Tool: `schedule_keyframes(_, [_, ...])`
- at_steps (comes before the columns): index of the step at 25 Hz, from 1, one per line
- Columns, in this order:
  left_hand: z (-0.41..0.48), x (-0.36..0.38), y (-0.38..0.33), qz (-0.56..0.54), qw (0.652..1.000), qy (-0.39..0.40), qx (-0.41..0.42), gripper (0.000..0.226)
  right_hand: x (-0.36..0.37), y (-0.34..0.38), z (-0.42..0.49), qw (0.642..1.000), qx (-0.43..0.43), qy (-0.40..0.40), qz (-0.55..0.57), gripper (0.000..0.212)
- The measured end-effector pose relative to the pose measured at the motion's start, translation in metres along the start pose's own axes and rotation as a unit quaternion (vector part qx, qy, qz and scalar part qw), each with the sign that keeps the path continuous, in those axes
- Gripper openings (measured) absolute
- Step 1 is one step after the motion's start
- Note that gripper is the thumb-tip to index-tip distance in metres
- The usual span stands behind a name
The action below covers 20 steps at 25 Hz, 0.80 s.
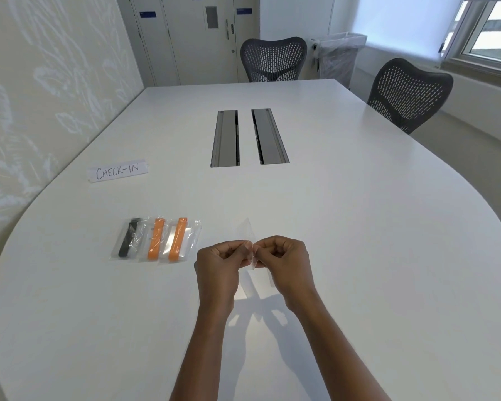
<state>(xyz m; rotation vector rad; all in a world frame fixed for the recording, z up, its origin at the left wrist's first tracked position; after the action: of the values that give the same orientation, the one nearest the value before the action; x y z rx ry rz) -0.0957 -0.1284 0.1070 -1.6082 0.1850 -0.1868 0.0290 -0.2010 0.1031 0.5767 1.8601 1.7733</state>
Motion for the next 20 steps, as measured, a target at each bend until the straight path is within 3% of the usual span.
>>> schedule_keyframes(9, [0.000, 0.001, 0.001, -0.023, 0.999, -0.014, -0.018, 0.008, 0.001, -0.014, 0.002, 0.985, 0.086, 0.001, 0.151, 0.008])
schedule_keyframes(13, [-0.001, 0.000, -0.004, 0.060, 0.997, 0.034, 0.027, 0.012, -0.001, -0.002, 0.004, 0.998, 0.046, 0.032, 0.019, 0.006])
schedule_keyframes(16, [-0.003, 0.004, -0.010, 0.102, 0.991, 0.058, 0.062, 0.019, 0.002, 0.006, 0.008, 0.999, 0.006, 0.009, -0.053, 0.010])
schedule_keyframes(20, [-0.005, 0.007, -0.015, 0.179, 0.976, 0.013, 0.121, 0.010, 0.004, 0.007, 0.007, 0.995, -0.027, -0.025, -0.088, 0.010])
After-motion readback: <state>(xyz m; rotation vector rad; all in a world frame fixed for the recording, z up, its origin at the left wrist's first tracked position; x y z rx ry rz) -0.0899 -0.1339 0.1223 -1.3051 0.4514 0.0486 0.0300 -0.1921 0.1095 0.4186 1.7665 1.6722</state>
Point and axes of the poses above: each hand's wrist, its own z-axis towards the middle knuckle, its own x-axis out of the palm, y = z × x, the point moved 3 cm from there along z, towards the middle knuckle, and after that the axes turned 3 degrees about -z, right-handed, at the moved point
